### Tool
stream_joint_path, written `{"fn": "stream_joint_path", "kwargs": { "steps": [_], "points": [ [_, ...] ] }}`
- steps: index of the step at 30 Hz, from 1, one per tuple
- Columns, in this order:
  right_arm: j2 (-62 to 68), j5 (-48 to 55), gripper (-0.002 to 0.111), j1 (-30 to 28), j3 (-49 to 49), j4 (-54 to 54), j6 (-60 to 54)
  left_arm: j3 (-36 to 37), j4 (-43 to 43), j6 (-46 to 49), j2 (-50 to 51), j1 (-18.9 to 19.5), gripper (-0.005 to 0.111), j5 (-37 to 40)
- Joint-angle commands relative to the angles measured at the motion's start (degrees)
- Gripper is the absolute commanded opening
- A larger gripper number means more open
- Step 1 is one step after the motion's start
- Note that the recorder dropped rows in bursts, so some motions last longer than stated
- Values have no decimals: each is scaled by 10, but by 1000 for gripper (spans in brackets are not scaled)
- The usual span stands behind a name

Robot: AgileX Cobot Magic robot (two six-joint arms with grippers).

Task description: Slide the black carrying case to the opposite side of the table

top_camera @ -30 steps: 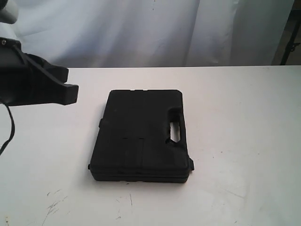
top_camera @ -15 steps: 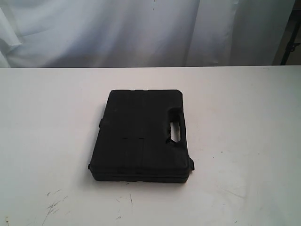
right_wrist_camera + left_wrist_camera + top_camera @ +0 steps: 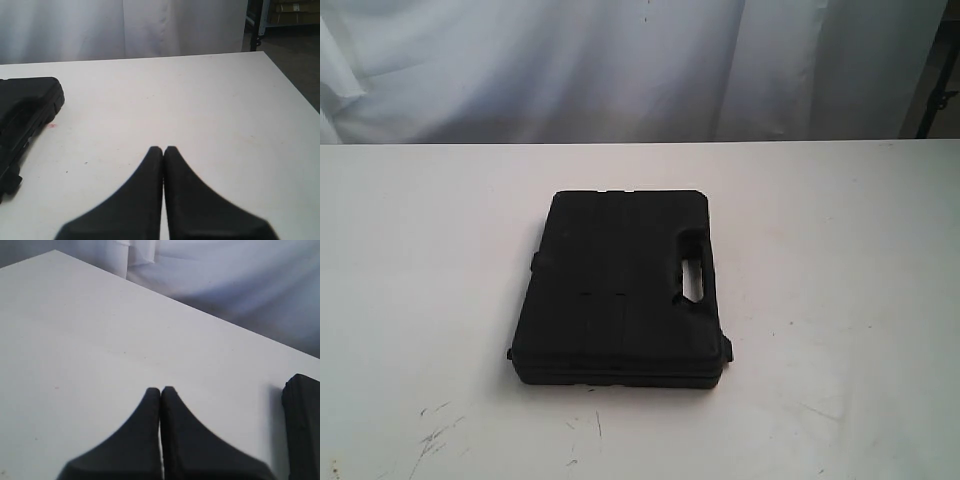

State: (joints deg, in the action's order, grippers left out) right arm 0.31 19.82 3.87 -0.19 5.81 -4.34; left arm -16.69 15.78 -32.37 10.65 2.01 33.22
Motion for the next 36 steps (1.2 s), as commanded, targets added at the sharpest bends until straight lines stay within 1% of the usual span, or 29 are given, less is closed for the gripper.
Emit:
{"fn": "stream_joint_path", "kwargs": {
  "steps": [1,4,11,13,16,18,19,26,30,36],
  "points": [
    [-3,0,0,-5,2,-2,1,28,-5,-1,-31,4,0,-49],
    [-3,0,0,-5,2,-2,1,32,-5,-1,-33,4,0,-77],
    [-3,0,0,-5,2,-2,1,39,-7,5,-33,4,0,-89],
    [-3,0,0,-5,2,-2,1,45,-36,44,-33,4,0,-96],
    [-3,0,0,-5,2,-2,1,49,-124,176,-47,4,0,-93],
    [-3,0,0,-5,2,-2,1,61,-167,255,-55,4,0,-103],
    [-3,0,0,-5,2,-2,1,67,-174,270,-57,4,0,-109],
    [-3,0,0,-5,2,-2,1,118,-167,273,-106,4,0,-120],
    [-3,0,0,-5,2,-2,1,142,-167,268,-106,4,0,-125],
    [-3,0,0,-5,2,-2,1,159,-165,268,-106,3,0,-126]
  ]
}}
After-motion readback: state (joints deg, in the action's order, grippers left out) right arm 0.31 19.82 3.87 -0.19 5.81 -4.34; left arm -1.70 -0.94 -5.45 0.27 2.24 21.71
